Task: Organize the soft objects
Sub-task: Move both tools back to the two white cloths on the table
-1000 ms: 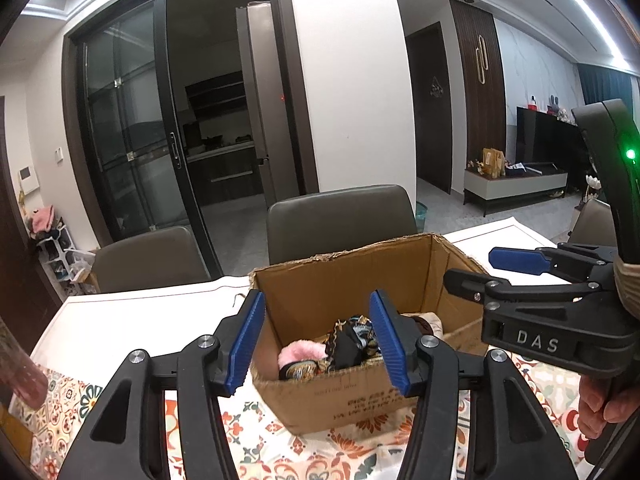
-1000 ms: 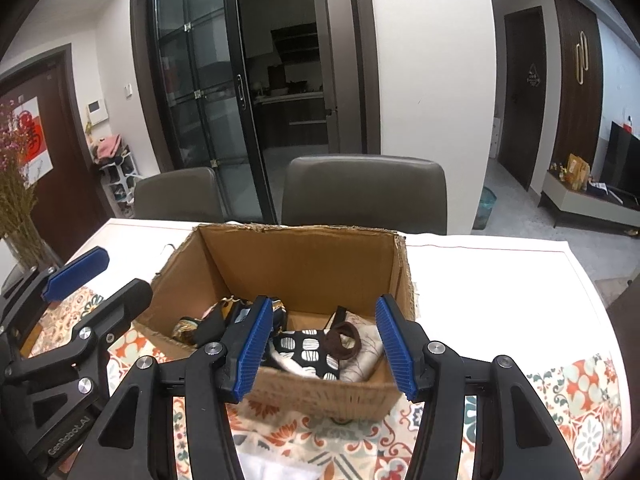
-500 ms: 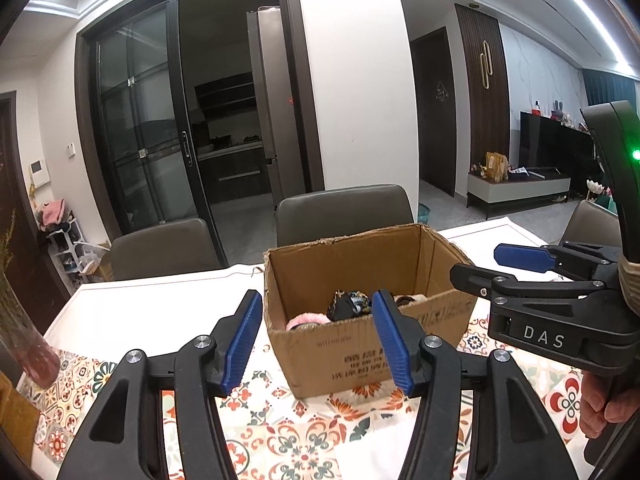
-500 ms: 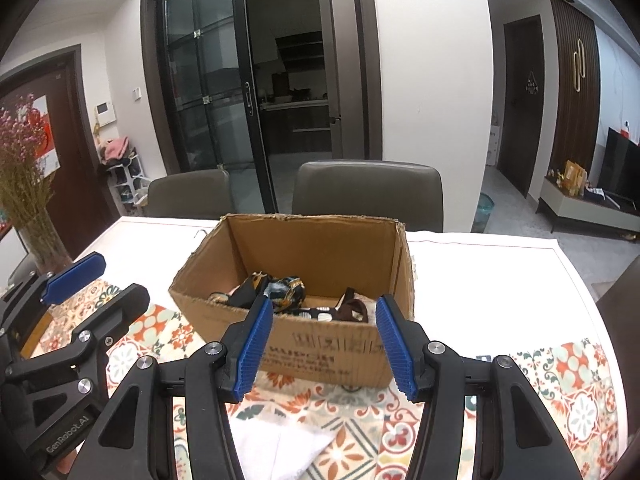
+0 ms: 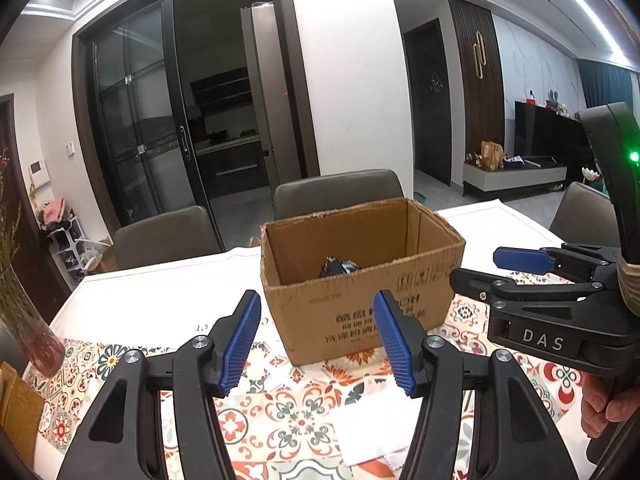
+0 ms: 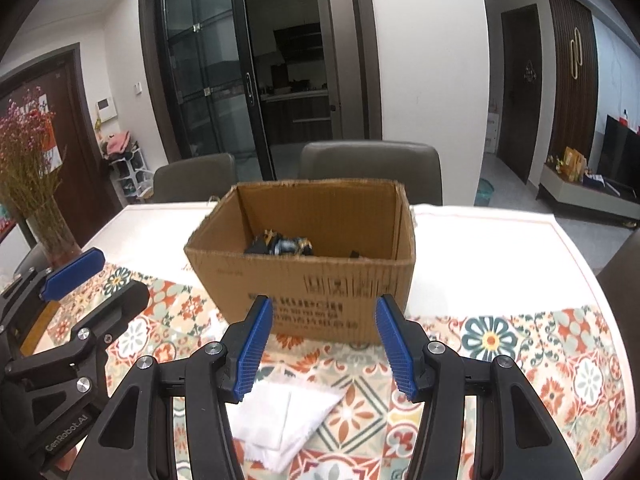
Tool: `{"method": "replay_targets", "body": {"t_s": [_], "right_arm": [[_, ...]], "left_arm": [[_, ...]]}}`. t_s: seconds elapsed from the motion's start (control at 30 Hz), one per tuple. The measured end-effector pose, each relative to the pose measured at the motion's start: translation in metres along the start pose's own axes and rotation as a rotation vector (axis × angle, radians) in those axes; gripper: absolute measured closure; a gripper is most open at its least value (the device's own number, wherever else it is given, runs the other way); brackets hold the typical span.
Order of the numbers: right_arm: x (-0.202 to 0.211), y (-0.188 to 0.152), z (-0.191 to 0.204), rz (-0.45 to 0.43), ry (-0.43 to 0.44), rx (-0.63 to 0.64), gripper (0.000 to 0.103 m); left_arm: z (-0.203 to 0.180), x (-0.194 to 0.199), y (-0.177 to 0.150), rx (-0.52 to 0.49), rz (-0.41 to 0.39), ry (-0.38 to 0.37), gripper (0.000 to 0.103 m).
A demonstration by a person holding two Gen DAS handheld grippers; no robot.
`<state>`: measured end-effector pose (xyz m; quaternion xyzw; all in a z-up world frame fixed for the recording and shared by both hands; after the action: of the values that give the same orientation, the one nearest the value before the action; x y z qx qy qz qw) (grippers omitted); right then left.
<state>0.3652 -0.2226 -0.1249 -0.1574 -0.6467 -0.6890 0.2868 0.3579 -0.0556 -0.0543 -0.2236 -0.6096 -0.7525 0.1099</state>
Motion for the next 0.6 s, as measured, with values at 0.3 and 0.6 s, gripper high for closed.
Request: {"method": "replay_targets", "body": {"t_s": [0.3, 0.6], "right_arm": [[-0.008, -0.026, -0.004, 0.064, 0.003, -0.005, 0.048], [-0.019, -0.048, 0.0, 0.114, 0.015, 0.027, 0.048]], "left_arm": [[-0.005, 0.001, -0.023, -0.009, 0.044, -0.014, 0.045], [-0.01, -0.004, -0.044, -0.019, 0.092, -0.032, 0.045]]}}
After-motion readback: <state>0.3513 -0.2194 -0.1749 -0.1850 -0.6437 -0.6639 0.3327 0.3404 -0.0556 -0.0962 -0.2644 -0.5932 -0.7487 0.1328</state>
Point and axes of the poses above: each gripper's, at about its wrist camera, not at the fingertips, and x roughly against the way its jaws point, z to its left, y to its top, the point moved 2 cm from there along -x, roughly the way its jaws point, and after that the axes turned 2 degrees about y, right-handed, at the moved point
